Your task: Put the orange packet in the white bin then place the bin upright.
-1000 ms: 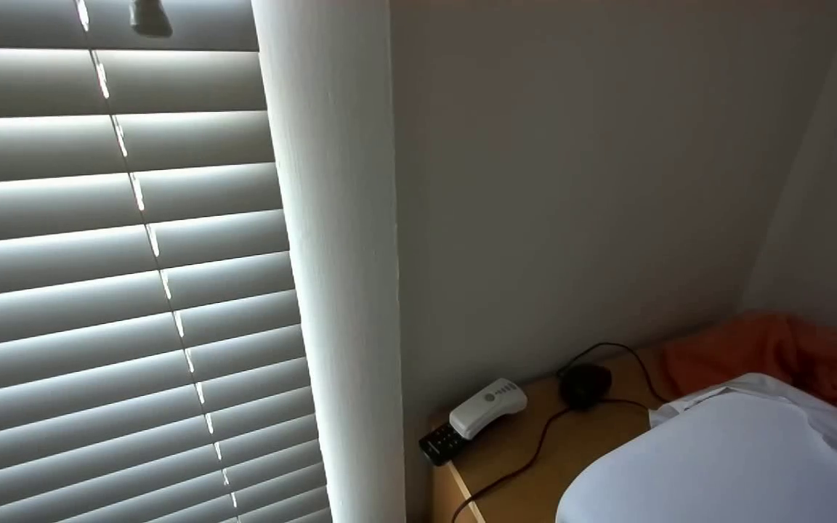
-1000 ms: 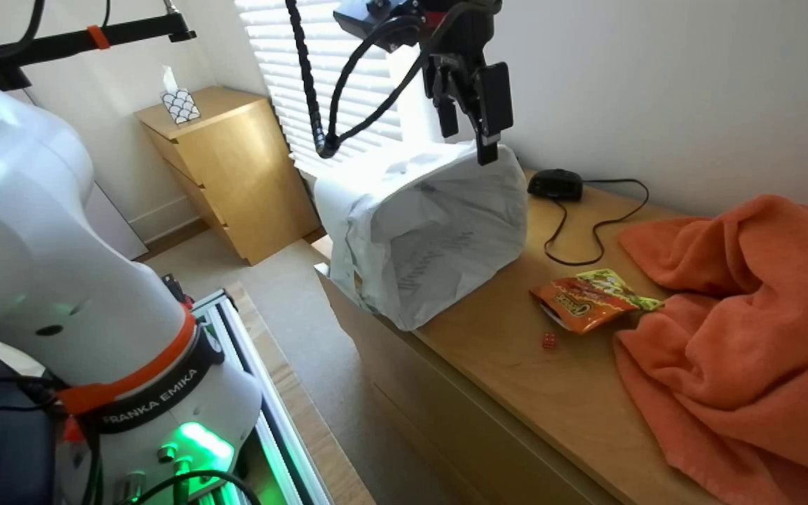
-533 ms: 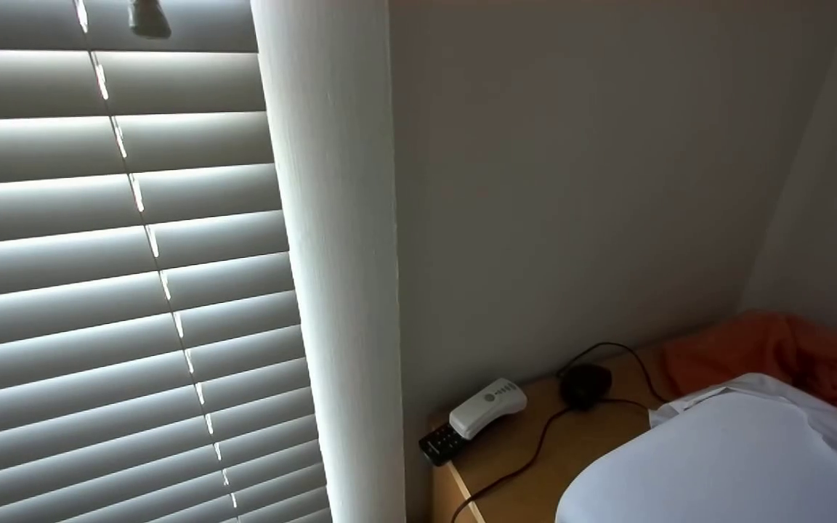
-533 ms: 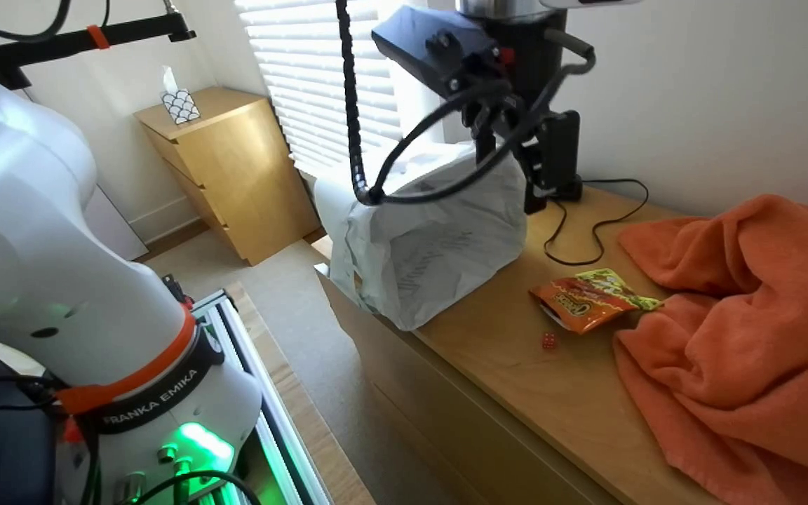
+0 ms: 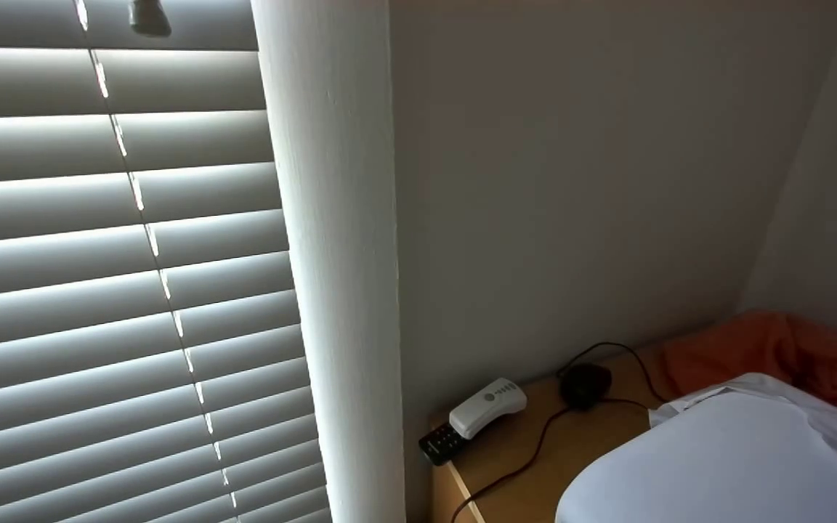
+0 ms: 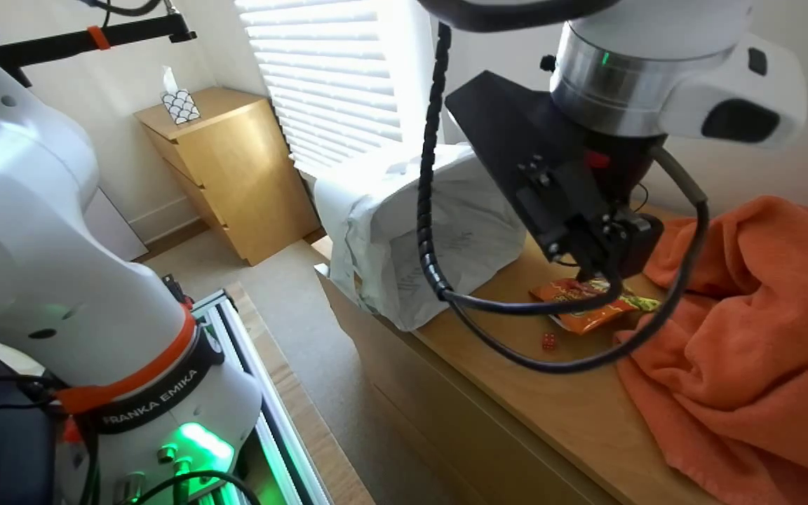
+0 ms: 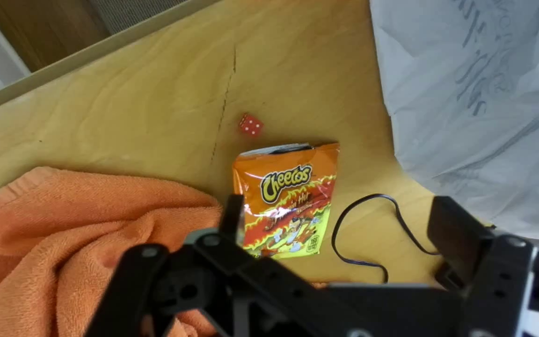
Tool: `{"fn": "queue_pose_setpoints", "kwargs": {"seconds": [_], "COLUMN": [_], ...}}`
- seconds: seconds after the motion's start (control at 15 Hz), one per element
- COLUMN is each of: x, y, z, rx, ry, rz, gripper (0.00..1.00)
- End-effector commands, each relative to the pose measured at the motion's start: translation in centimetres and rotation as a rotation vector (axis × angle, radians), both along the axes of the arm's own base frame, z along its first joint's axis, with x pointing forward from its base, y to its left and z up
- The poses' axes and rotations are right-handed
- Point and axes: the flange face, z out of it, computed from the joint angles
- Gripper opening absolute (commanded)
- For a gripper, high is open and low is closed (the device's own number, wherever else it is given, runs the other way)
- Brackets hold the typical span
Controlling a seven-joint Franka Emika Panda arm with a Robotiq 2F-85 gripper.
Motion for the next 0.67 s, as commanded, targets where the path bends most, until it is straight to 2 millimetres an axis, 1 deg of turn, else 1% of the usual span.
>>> {"fn": "queue_pose_setpoints", "kwargs": {"seconds": [0.0, 0.13, 0.4, 0.6], "x": [1.2, 1.8, 2.9, 4.1], "y": [-2.2, -2.8, -4.1, -4.1], "z": [-3.1, -4.8, -7.9, -10.2], "rx": [0.055, 0.097, 0.13, 0.15], "ry": [-0.026, -0.039, -0.044, -0.044], "rz": [-0.024, -0.039, -0.062, -0.068], "gripper": [1.0, 1.0, 1.0, 1.0]}}
